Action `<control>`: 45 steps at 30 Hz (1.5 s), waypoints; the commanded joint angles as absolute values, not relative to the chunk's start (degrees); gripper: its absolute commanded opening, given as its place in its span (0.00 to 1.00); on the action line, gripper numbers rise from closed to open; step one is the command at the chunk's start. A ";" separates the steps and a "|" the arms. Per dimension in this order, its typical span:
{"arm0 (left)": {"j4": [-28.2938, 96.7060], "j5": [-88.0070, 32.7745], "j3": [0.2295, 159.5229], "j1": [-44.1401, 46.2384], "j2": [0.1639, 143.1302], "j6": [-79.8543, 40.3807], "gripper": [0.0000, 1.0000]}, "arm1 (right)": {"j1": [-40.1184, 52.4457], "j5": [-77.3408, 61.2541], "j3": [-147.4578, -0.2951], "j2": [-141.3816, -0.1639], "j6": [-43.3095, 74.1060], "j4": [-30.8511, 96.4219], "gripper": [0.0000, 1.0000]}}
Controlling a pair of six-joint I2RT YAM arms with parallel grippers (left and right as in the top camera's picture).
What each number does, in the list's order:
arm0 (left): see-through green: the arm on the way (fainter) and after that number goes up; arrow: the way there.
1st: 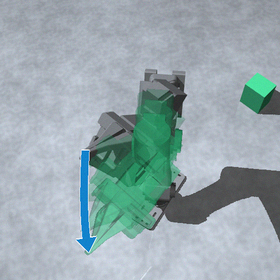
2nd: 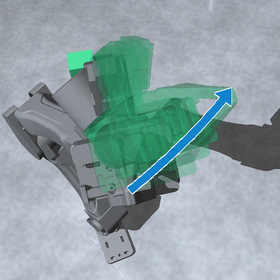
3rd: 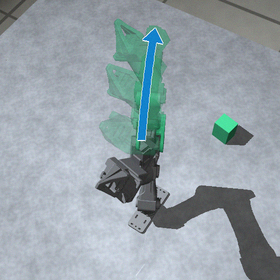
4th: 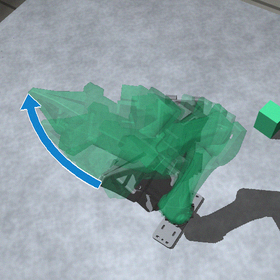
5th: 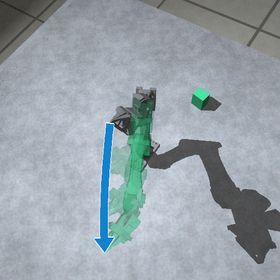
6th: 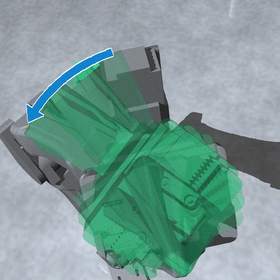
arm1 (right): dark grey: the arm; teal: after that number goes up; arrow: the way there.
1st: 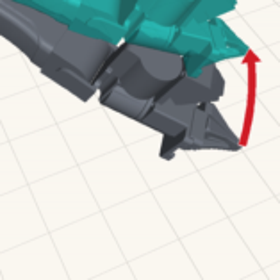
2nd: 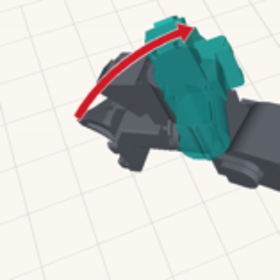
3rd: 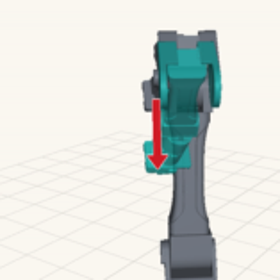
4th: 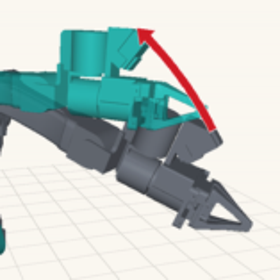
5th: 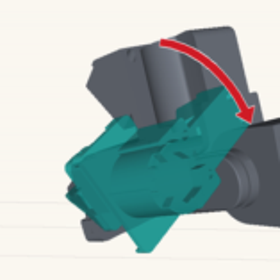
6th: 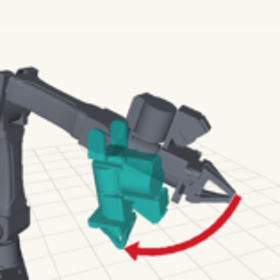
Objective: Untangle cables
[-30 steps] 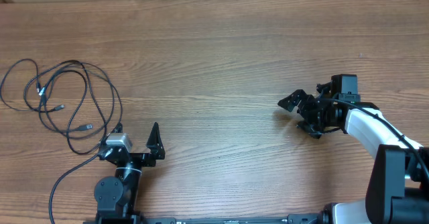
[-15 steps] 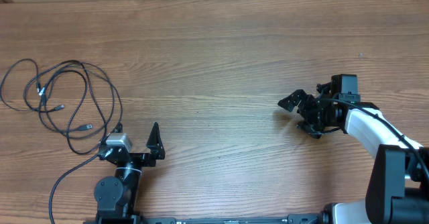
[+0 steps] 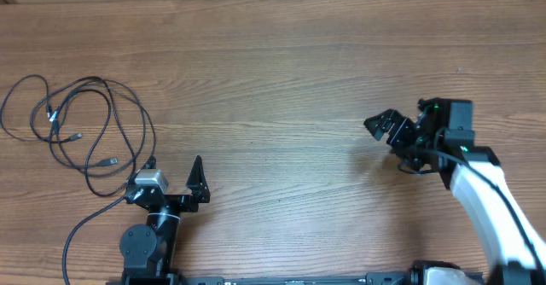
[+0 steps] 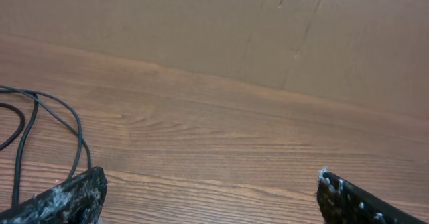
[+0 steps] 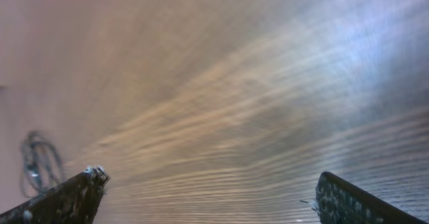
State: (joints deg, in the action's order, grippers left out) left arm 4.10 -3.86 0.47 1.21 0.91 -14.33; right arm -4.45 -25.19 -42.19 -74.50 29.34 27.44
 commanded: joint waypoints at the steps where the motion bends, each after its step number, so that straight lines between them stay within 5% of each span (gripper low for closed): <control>1: 4.23 -4.05 0.27 1.52 0.25 -12.62 1.00 | -4.47 -24.47 -42.44 -63.57 28.71 27.07 1.00; 13: 4.23 -4.05 0.27 1.52 0.25 -12.62 1.00 | -4.47 -24.49 -42.44 -31.77 28.71 27.49 1.00; 45: 4.23 -4.08 0.27 1.52 0.25 -12.64 1.00 | -4.58 -24.47 -36.88 -23.38 28.71 55.70 1.00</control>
State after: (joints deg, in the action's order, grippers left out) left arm 4.10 -3.86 0.47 1.21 0.86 -14.33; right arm -4.47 -25.04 -39.99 -27.64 29.17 55.77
